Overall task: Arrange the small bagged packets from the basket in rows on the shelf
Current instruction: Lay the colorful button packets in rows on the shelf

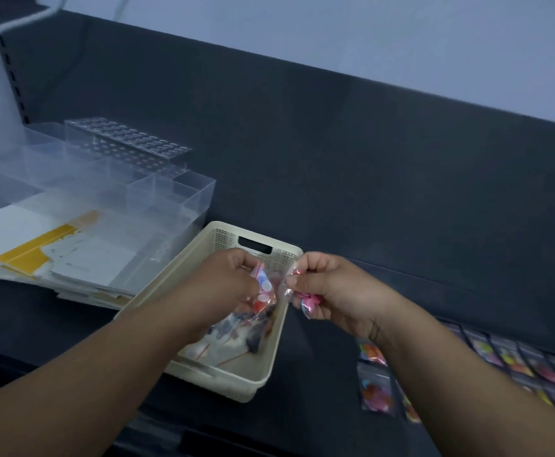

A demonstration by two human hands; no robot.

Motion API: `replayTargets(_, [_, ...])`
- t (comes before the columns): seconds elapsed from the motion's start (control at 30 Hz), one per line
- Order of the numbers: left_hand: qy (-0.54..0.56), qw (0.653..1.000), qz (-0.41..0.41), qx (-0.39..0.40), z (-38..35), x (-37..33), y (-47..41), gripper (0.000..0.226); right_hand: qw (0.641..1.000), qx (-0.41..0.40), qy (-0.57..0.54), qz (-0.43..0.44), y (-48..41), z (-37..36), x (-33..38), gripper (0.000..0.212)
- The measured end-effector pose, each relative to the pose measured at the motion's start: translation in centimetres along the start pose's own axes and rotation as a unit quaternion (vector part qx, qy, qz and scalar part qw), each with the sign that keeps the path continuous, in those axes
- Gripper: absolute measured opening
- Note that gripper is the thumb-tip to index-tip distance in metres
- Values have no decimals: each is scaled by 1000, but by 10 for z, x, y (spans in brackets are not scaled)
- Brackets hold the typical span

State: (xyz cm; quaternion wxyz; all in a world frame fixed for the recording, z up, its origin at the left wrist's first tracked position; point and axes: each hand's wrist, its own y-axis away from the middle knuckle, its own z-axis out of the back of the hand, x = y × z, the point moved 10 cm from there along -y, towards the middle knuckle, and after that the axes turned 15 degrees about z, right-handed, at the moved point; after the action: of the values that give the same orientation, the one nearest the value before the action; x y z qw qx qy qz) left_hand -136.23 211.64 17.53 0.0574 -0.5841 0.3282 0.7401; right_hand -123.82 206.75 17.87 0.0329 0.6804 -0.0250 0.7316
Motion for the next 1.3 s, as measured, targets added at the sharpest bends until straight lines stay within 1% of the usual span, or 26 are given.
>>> replayTargets(0.1, [-2,999,-24,24,-32,-11,5,17,1000,-19,-4,2,21,25,3,8])
replayTargets(0.13, [-4,999,-32,30,-45,-17,8,17,1000,-20,-6,5,28,33,4,7])
replayTargets(0.23, [-29,997,-61,42,-86,-30,16,15,1000,-5,4,10,52,55,4,16])
replayTargets(0.33, [-54,995,-72,34,-129,-36,18,25,999,-13,18,36,76,85,1,15])
replayTargets(0.4, [-46,996,-65,29,-159,-37,20,25,998,-37,20,48,93,113,-4,13])
replayTargets(0.5, [-40,998,-30,38,-210,-32,23,19,998,-54,14,40,124,160,-13,8])
replayTargets(0.57, [-47,998,-21,23,-244,-32,23,16,998,-61,2,34,145,192,-20,16])
replayTargets(0.63, [-31,999,-15,11,-277,-33,24,11,997,-68,-15,37,167,224,-25,20])
replayTargets(0.67, [-13,1000,-6,21,-296,-32,24,6,996,-74,-19,42,177,242,-28,23])
replayTargets(0.7, [1,999,5,40,-316,-30,27,6,995,-82,-20,44,187,258,-31,24])
replayTargets(0.77, [-8,997,19,80,-358,-23,29,16,994,-96,-20,48,207,288,-38,24])
replayTargets(0.87, [-42,996,7,78,-404,-18,32,12,995,-84,-27,40,232,320,-49,19])
replayTargets(0.93, [-27,997,17,67,-425,-15,31,15,997,-61,-50,28,245,333,-58,8])
replayTargets(1.03, [-5,997,41,72,-451,-12,30,15,997,-31,-70,7,262,348,-64,20])
replayTargets(1.13, [12,993,73,91,-471,-7,30,15,997,-51,-64,9,273,364,-66,6])
replayTargets(1.3, [-50,994,55,83,-491,-8,30,22,997,-72,-31,13,286,383,-70,6])
